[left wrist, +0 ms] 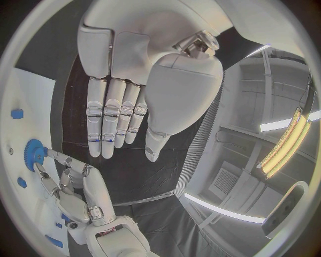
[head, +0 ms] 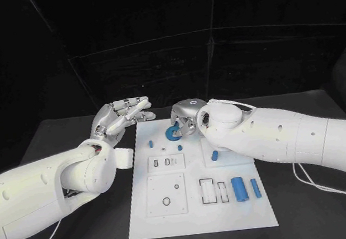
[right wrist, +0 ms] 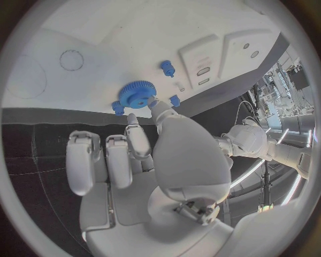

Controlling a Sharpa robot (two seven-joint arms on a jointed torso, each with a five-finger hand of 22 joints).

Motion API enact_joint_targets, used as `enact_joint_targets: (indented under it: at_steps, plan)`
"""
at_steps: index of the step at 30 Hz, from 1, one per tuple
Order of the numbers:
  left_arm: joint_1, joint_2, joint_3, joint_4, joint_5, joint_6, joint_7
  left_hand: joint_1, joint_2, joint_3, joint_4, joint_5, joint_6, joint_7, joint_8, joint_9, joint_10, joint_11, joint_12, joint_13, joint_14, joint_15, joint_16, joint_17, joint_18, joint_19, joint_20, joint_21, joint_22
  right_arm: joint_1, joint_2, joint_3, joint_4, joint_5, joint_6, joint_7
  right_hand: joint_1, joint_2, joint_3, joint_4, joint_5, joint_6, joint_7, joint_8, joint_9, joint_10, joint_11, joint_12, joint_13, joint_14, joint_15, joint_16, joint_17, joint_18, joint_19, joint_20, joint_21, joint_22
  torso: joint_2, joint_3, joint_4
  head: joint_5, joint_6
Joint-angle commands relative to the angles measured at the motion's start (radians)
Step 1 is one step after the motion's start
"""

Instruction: Assemble the parts on the task board

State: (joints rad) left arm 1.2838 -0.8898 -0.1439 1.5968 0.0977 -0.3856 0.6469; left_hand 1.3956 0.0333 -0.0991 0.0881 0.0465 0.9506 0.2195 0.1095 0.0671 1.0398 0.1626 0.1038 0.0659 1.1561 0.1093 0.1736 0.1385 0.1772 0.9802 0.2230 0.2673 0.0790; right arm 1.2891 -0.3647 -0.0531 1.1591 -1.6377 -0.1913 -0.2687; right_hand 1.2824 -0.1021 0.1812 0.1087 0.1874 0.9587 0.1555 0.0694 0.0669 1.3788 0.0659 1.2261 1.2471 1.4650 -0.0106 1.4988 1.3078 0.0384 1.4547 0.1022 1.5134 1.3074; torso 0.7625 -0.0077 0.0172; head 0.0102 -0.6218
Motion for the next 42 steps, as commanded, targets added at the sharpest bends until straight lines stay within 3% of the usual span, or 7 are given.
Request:
enact_joint_targets:
  at_steps: [1,10,18,21,26,32,42]
  plan:
    - [0.002,0.001,0.001,0.001,-0.006,0.012,0.002,0.007,0.004,-0.002,-0.006,0.003,0.003,0.001,-0.007,-0.001,0.000,0.003,-0.005,-0.001,0.001,0.003,-0.006,0.001,0.007,0.007,-0.001,-0.004,-0.002,0.002,0.001,0.000,0.000,-0.005,0.027,-0.002,-0.029,0.003,-0.015,0.021,-0.007,-0.010,0.002,-0.002,0.000,-0.002,0.004,-0.005,0.001,0.070,0.008,-0.003,0.088,-0.002,0.000,0.006,-0.004,0.103,0.000,0.0000,-0.0011,0.001,0.000]
    - [0.002,0.001,0.001,0.001,-0.006,0.011,0.001,0.006,0.004,-0.003,-0.006,0.003,0.003,0.002,-0.008,-0.001,-0.001,0.004,-0.006,-0.001,0.001,0.003,-0.006,0.001,0.007,0.007,-0.001,-0.004,-0.002,0.002,-0.006,0.000,0.004,-0.003,0.021,-0.002,-0.071,0.011,-0.046,0.069,-0.001,-0.009,0.002,0.001,0.003,0.001,0.005,0.001,0.009,0.071,0.009,-0.002,0.091,-0.002,0.001,0.009,-0.004,0.105,0.000,0.0003,-0.0005,0.001,0.001]
    - [0.002,-0.003,0.001,-0.004,-0.006,0.013,0.002,0.006,0.005,-0.003,-0.007,0.003,0.002,0.002,-0.008,-0.001,-0.001,0.004,-0.007,-0.001,0.001,0.003,-0.006,0.002,0.007,0.007,-0.001,-0.004,-0.002,0.001,-0.092,0.000,0.077,0.089,-0.177,0.085,-0.044,0.013,-0.051,0.066,0.017,0.000,-0.001,0.005,0.004,0.026,0.002,0.043,0.048,0.072,0.007,0.001,0.098,-0.004,0.008,0.007,0.000,0.115,-0.003,0.0011,-0.0034,-0.004,0.007]
    - [0.002,-0.005,0.001,-0.006,-0.006,0.014,0.003,0.006,0.005,-0.003,-0.007,0.003,0.002,0.002,-0.009,-0.001,-0.001,0.004,-0.007,-0.001,0.001,0.003,-0.007,0.002,0.007,0.007,-0.001,-0.005,-0.002,0.002,-0.159,0.000,0.121,0.182,-0.206,0.145,-0.007,0.016,-0.043,0.045,0.022,-0.003,0.000,0.003,0.003,0.026,0.002,0.045,0.051,0.072,0.006,-0.001,0.095,-0.003,0.004,0.006,-0.002,0.110,-0.004,-0.0005,-0.0045,-0.008,0.011]
    - [0.002,-0.007,0.001,-0.010,-0.006,0.020,0.003,0.007,0.008,-0.005,-0.011,0.003,0.009,-0.001,-0.008,0.000,0.007,0.001,-0.006,0.000,0.005,0.001,-0.007,0.003,0.007,0.011,-0.002,-0.006,-0.004,0.003,-0.281,-0.001,0.174,0.370,-0.176,0.252,0.075,0.010,-0.024,-0.012,0.023,-0.005,0.001,0.002,0.002,0.010,0.001,0.023,0.036,0.065,0.005,-0.013,0.071,0.004,-0.018,0.005,-0.015,0.081,-0.007,-0.0007,-0.0111,-0.011,0.015]
    - [0.002,0.000,0.001,-0.022,-0.006,0.032,0.001,0.006,0.017,-0.011,-0.018,0.003,0.028,-0.009,-0.006,0.002,0.033,-0.007,-0.002,0.002,0.021,-0.005,-0.008,0.009,0.008,0.024,-0.007,-0.006,-0.006,0.004,-0.393,-0.001,0.188,0.476,-0.136,0.339,0.112,-0.002,-0.024,-0.046,0.012,0.000,0.001,0.004,0.003,0.004,0.001,0.012,0.030,0.064,0.005,-0.017,0.066,0.006,-0.026,0.005,-0.021,0.070,-0.012,0.0033,-0.0191,-0.023,0.019]
    - [0.002,0.013,0.000,-0.037,-0.006,0.042,-0.003,0.006,0.023,-0.015,-0.023,0.003,0.042,-0.013,-0.005,0.002,0.051,-0.012,0.000,0.003,0.030,-0.010,-0.009,0.013,0.008,0.033,-0.011,-0.006,-0.006,0.002,-0.462,-0.002,0.158,0.471,-0.129,0.347,0.113,-0.010,-0.033,-0.057,0.039,-0.008,0.003,-0.001,0.001,0.000,0.002,0.004,0.025,0.063,0.006,-0.021,0.060,0.009,-0.034,0.005,-0.026,0.060,-0.007,0.0033,-0.0140,-0.036,0.022]
